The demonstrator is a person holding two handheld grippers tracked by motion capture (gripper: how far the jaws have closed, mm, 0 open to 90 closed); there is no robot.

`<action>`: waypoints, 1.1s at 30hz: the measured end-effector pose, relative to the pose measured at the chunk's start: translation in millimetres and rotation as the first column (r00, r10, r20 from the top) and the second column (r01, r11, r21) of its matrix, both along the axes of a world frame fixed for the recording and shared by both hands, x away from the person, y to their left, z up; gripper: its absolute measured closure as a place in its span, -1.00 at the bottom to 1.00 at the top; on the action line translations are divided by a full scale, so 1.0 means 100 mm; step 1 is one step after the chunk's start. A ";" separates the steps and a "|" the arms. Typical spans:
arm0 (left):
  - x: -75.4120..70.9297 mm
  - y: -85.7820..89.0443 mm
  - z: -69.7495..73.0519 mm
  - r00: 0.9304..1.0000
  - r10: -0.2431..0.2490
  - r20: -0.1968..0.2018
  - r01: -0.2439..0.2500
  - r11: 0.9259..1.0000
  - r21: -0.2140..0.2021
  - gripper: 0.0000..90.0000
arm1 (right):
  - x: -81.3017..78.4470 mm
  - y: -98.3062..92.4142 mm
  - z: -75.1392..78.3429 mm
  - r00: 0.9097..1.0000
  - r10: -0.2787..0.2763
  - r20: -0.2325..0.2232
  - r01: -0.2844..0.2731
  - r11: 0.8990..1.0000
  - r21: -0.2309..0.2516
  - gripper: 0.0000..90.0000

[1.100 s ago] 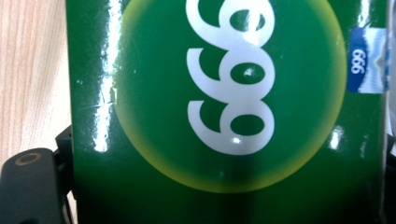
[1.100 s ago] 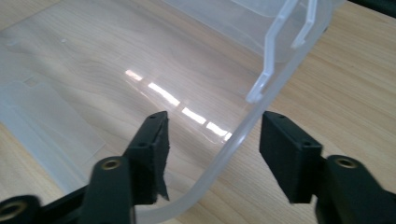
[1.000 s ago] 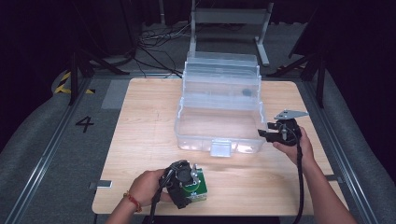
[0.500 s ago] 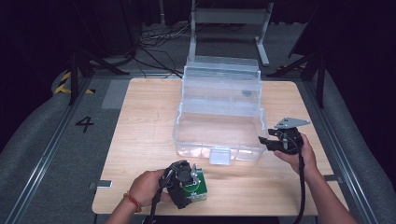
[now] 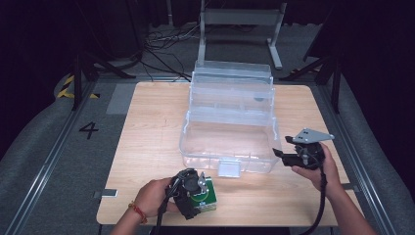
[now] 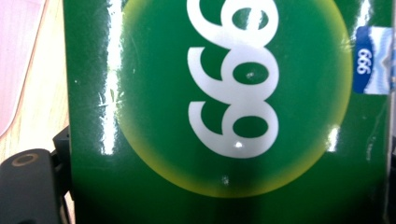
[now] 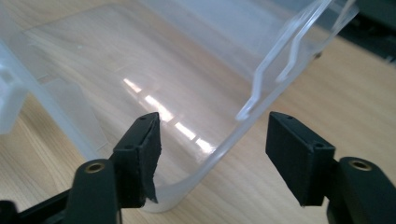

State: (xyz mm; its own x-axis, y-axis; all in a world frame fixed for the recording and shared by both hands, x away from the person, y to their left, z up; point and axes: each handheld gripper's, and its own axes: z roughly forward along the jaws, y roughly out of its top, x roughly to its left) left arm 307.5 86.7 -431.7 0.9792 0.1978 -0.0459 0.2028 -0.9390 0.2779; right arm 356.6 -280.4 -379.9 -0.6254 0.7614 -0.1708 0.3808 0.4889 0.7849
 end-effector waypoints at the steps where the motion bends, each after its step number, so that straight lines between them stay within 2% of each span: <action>1: 0.00 0.01 0.00 1.000 0.000 0.000 0.000 1.000 0.002 -0.73 | -0.05 -0.04 0.06 1.000 0.003 0.023 -0.003 1.000 0.001 -0.27; 4: 0.00 0.01 0.00 1.000 0.006 0.001 -0.006 1.000 -0.003 -0.73 | -0.16 -0.21 0.13 0.998 0.013 0.064 -0.014 1.000 0.013 -0.33; 6: 0.00 0.00 0.00 1.000 0.008 0.000 -0.008 1.000 -0.002 -0.73 | -0.21 -0.34 0.07 0.997 0.015 0.071 -0.014 1.000 -0.008 -0.36; 7: 0.00 0.00 0.00 1.000 0.008 0.000 -0.008 1.000 -0.002 -0.73 | -0.21 -0.34 0.07 0.997 0.015 0.071 -0.014 1.000 -0.008 -0.36; 9: 0.01 -0.03 0.00 1.000 0.007 -0.003 -0.007 1.000 0.004 -0.73 | -0.24 -0.51 -0.11 0.999 0.012 0.052 -0.010 0.999 -0.047 -0.38; 11: 0.01 -0.03 0.00 1.000 0.006 -0.005 -0.005 1.000 0.016 -0.73 | -0.22 -0.66 -0.33 1.000 -0.012 -0.005 0.012 0.999 -0.038 -0.39; 13: 0.01 -0.03 0.00 1.000 0.006 -0.005 -0.006 1.000 0.014 -0.73 | -0.19 -0.77 -0.53 0.998 -0.045 -0.039 0.044 0.999 -0.022 -0.39; 14: 0.01 -0.03 0.00 1.000 0.006 -0.005 -0.006 1.000 0.016 -0.73 | -0.17 -0.81 -0.62 0.995 -0.075 -0.059 0.073 0.997 -0.033 -0.36; 15: 0.01 -0.04 0.01 1.000 0.006 -0.003 -0.006 1.000 0.017 -0.73 | -0.14 -0.83 -0.70 0.990 -0.128 -0.068 0.124 0.991 -0.060 -0.33; 16: 0.00 -0.04 0.01 1.000 0.007 0.004 -0.007 1.000 0.017 -0.72 | -0.11 -0.86 -0.76 0.982 -0.170 -0.087 0.164 0.984 -0.070 -0.33; 17: -0.01 -0.04 0.01 1.000 0.006 0.010 -0.006 1.000 0.019 -0.71 | -0.08 -0.89 -0.80 0.977 -0.182 -0.107 0.177 0.983 -0.053 -0.33; 23: -0.04 -0.05 0.04 1.000 -0.005 0.028 0.005 1.000 0.023 -0.66 | -0.07 -0.95 -0.90 0.974 -0.171 -0.147 0.178 0.983 0.034 -0.35; 26: -0.06 -0.06 0.07 0.999 -0.026 0.033 0.026 0.999 0.025 -0.66 | -0.08 -0.93 -0.92 0.976 -0.163 -0.146 0.167 0.986 0.015 -0.37; 31: -0.08 -0.07 0.21 0.997 -0.075 0.014 0.075 0.997 -0.030 -0.65 | -0.08 -0.92 -1.00 0.973 -0.166 -0.160 0.169 0.986 0.004 -0.39; 33: -0.09 -0.08 0.28 0.995 -0.094 0.013 0.095 0.995 -0.040 -0.66 | -0.07 -0.94 -1.02 0.973 -0.161 -0.163 0.168 0.985 0.032 -0.40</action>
State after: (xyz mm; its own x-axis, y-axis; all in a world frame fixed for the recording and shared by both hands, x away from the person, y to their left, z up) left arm 298.8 79.2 -403.8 0.9939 0.1024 -0.0411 0.1102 -0.9419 0.3174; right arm 349.3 -374.3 -482.1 -0.5075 0.8606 -0.0423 0.5747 0.3747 0.7275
